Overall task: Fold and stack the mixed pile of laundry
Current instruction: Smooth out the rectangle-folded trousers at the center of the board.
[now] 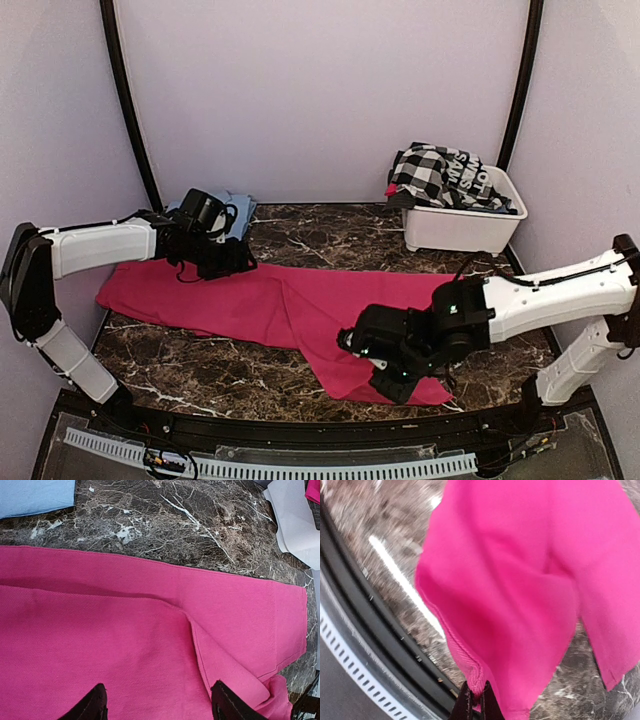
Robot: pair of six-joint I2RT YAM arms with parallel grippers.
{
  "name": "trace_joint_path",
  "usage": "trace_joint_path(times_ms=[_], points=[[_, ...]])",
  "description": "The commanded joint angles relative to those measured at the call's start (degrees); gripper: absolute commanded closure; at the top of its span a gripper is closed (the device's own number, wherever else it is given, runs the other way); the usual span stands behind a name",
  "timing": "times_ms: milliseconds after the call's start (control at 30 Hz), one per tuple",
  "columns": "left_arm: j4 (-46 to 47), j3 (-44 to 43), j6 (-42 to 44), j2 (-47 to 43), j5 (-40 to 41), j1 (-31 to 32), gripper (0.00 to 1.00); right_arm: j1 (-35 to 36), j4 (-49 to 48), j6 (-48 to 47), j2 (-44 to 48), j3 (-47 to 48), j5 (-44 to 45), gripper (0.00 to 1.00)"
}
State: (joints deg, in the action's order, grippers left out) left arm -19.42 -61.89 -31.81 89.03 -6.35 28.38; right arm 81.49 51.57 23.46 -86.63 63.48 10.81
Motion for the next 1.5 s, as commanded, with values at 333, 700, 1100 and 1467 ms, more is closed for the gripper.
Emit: trace_joint_path(times_ms=[333,700,1100,1467], points=[[-0.1,-2.4,2.0,1.1,0.0,-5.2,0.29,-38.5,-1.9,-2.8,12.1,3.1,13.6,1.00],[-1.3,-5.8,10.6,3.6,-0.1,-6.8,0.27,-54.3,-12.6,-9.3,4.5,-0.4,8.9,1.00],[1.2,-7.7,21.2,5.4,2.1,-6.8,0.27,-61.2,-17.2,-11.3,-6.9,-1.3,8.8,1.00],[-12.5,-18.9,35.7,14.7,-1.6,-6.8,0.27,-66.3,-23.2,-13.8,-13.3,1.1,3.1,1.00]])
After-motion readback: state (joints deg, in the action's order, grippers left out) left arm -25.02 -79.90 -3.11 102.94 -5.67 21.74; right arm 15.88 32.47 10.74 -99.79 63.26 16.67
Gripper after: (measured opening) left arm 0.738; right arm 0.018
